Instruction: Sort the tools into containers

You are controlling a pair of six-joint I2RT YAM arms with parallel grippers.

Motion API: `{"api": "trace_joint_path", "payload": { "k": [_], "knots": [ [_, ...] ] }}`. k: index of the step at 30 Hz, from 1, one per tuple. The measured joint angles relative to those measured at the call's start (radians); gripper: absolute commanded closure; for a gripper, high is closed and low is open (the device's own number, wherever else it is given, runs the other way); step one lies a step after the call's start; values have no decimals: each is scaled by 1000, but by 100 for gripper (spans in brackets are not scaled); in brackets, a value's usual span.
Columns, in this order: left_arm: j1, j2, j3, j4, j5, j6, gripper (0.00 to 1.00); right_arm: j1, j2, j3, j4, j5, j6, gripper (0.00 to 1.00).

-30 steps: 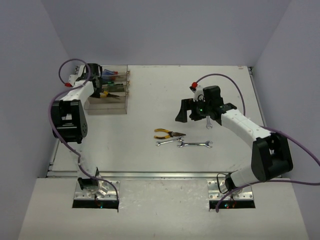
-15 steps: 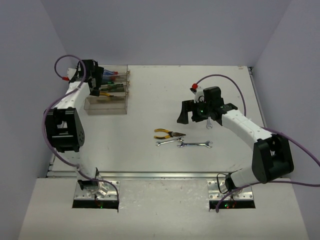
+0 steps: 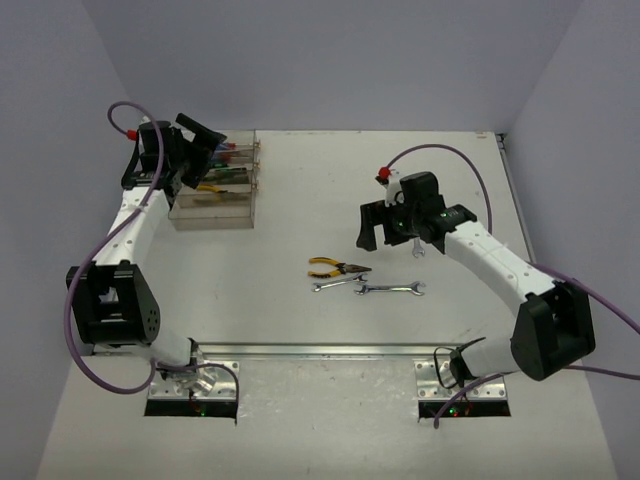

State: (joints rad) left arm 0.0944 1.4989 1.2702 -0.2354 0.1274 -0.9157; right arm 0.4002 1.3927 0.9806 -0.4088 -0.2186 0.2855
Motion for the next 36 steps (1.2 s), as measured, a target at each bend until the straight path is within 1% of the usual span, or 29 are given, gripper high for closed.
{"api": "trace_joint_path", "payload": {
  "k": [4, 7, 10, 15, 21, 24, 29, 33, 36],
  "knots": [
    [-25, -16, -73, -7, 65, 87, 0, 8, -44, 0, -31, 38, -7, 1],
    [-45, -64, -142, -29, 83, 135, 0, 8, -75, 0, -42, 52, -14, 1],
    [-58, -120, -179, -46, 97, 173, 0, 8, -98, 0, -45, 54, -22, 1],
    [-61, -187, -212, -31, 108, 213, 0, 8, -113, -4, -46, 51, -57, 1],
    [-64, -191, -263, -17, 141, 237, 0, 17, -106, -43, -23, 50, -128, 1],
    [-69, -191, -279, -18, 148, 240, 0, 45, -47, -19, -46, 87, -181, 1],
    [-102, -191, -281, -13, 147, 246, 0, 128, 160, 86, -97, 196, -279, 1],
    [-133, -191, -284, -10, 150, 249, 0, 174, 240, 118, -120, 219, -369, 1],
    [-147, -192, -292, -7, 150, 250, 0, 190, 294, 173, -149, 225, -430, 1]
  ]
}}
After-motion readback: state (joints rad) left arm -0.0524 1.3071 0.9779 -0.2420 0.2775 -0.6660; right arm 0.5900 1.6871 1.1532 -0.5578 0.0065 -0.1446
